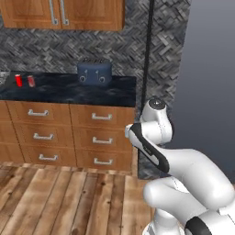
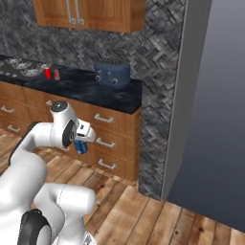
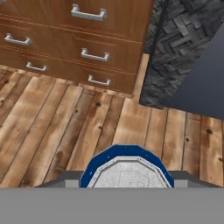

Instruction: Four empty soda cans are scattered around the kitchen. Gather all the cans and cluster them next to the stove for recycling.

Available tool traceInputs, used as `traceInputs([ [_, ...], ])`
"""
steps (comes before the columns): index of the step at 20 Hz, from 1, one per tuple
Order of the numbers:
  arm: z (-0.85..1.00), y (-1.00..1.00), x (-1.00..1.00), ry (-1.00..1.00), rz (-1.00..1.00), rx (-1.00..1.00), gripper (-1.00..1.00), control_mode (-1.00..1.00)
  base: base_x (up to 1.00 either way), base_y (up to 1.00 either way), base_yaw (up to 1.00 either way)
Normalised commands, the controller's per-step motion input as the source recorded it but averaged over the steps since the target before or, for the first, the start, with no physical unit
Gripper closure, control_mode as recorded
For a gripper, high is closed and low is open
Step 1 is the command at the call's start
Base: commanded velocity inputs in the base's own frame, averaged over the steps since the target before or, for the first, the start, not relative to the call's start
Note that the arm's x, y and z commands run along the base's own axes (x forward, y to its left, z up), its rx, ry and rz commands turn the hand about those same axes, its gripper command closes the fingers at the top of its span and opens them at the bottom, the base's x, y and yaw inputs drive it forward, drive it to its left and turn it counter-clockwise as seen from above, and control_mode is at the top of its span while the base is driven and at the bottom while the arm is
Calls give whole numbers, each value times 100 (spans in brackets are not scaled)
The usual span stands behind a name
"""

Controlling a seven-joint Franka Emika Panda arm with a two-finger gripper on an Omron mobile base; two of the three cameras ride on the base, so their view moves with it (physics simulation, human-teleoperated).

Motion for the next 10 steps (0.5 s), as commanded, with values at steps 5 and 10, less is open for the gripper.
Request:
traceInputs([
  [5,0,0,0,0,0,0,100,100,38,65,0],
  [10,0,0,0,0,0,0,100,100,47,53,0],
])
